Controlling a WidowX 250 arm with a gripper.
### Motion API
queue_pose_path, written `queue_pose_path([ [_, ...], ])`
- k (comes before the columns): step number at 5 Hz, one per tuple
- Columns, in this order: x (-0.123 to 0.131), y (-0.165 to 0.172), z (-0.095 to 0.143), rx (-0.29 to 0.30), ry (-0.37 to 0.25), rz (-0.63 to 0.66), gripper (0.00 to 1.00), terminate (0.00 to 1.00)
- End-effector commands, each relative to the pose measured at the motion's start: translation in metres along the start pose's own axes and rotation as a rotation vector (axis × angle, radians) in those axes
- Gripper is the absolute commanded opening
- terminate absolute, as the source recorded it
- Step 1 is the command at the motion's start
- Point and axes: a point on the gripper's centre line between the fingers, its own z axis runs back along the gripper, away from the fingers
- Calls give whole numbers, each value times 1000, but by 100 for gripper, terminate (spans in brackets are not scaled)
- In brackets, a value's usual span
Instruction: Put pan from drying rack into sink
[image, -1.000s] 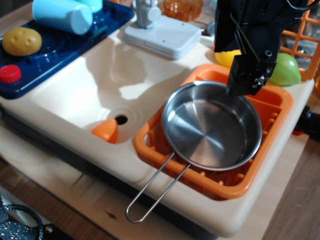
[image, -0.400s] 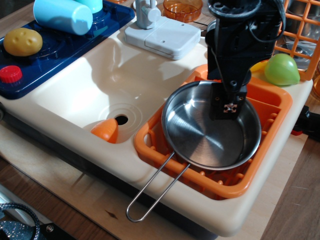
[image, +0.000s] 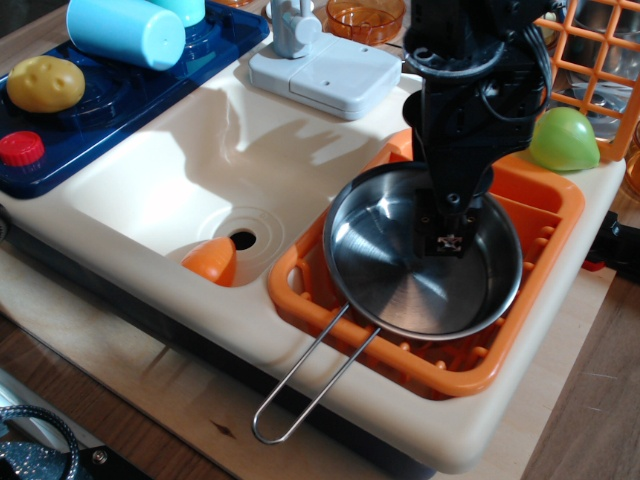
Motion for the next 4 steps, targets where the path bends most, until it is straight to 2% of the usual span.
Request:
queue_pose_path([
  [1,1,10,6,8,-28,-17,0,0],
  [4,0,17,18,-14,-4,-54,0,0],
])
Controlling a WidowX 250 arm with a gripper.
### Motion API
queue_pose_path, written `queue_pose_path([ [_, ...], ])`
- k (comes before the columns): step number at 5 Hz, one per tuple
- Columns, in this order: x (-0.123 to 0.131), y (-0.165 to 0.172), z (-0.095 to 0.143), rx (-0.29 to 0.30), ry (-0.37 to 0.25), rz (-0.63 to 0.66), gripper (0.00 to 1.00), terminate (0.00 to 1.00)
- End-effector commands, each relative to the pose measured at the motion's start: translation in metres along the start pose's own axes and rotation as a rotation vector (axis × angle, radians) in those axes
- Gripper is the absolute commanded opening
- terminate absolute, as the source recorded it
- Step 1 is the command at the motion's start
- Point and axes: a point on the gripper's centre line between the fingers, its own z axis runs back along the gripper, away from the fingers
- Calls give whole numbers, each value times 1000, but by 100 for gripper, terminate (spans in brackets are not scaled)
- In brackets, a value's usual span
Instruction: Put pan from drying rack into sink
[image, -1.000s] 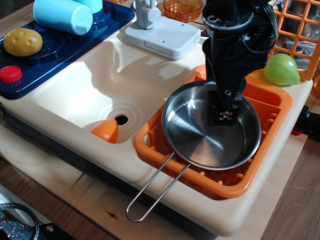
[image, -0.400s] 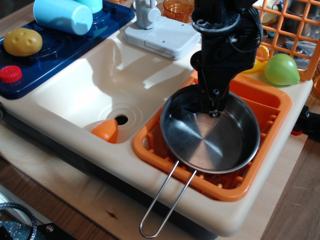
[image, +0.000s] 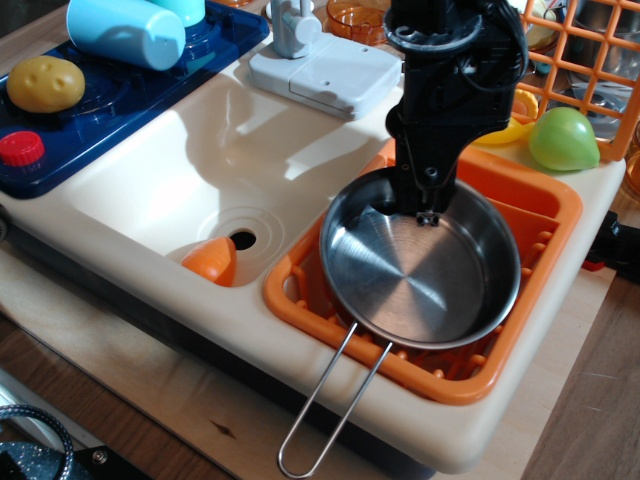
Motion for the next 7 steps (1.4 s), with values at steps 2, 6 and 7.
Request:
queue_pose_path([
  [2,-24,44,56,-48,46,-147,0,0],
  [6,-81,73,35,180,58,-389,100,0],
  [7,-81,73,35,180,58,-389,100,100],
])
